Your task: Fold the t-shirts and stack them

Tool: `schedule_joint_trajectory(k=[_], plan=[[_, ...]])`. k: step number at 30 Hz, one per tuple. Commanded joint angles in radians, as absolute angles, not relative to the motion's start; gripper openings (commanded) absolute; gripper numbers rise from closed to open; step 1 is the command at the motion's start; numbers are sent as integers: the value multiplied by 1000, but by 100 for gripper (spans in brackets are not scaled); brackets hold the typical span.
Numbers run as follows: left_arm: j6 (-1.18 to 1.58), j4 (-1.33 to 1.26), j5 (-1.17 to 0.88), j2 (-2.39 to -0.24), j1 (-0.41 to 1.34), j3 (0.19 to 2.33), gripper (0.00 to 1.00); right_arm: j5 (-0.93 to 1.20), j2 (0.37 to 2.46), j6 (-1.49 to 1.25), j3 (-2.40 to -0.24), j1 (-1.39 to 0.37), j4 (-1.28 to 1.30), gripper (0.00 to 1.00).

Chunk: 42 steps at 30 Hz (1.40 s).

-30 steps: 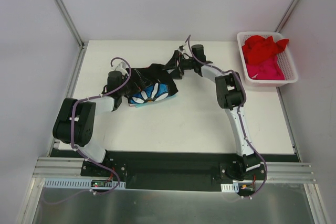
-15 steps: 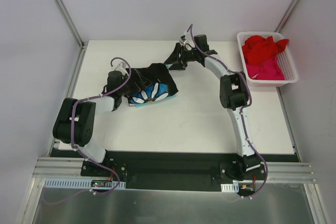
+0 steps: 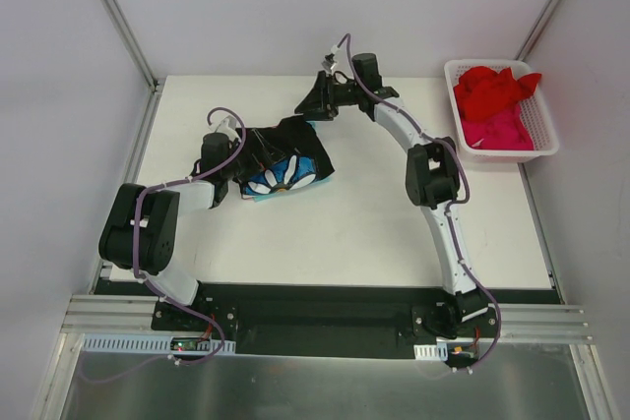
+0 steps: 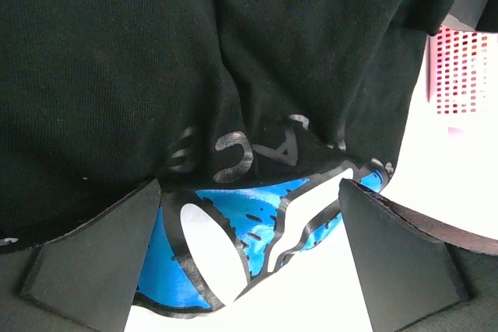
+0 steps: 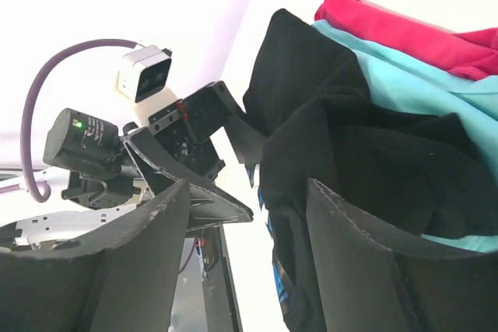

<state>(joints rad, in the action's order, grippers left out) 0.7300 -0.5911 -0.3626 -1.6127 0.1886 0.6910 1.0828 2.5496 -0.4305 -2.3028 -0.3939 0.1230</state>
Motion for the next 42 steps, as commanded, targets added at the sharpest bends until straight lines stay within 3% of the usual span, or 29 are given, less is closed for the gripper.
schedule_joint_trajectory(k=[1, 9, 12, 13, 16, 19, 22, 32, 42], plan=[[738, -594, -385, -1609, 187, 699, 99, 1123, 2562, -482, -2301, -406, 58, 64], [741, -595, -394, -1606, 187, 701, 99, 1137, 2548, -456, -2217, -396, 43, 63], [739, -594, -391, -1601, 187, 698, 99, 1143, 2557, -456, -2214, -390, 44, 55], [738, -594, -388, -1601, 187, 698, 99, 1147, 2562, -457, -2214, -391, 43, 42], [739, -594, -393, -1605, 187, 704, 99, 1154, 2574, -460, -2221, -390, 43, 20], [741, -594, -397, -1611, 187, 709, 99, 1157, 2585, -466, -2243, -387, 43, 7], [741, -592, -397, -1608, 187, 707, 99, 1163, 2603, -483, -2275, -379, 41, 1], [735, -584, -402, -1597, 187, 701, 99, 1141, 2686, -534, -2425, -338, 6, 1], [724, -568, -402, -1594, 187, 696, 99, 1108, 2729, -558, -2425, -299, -58, 1]])
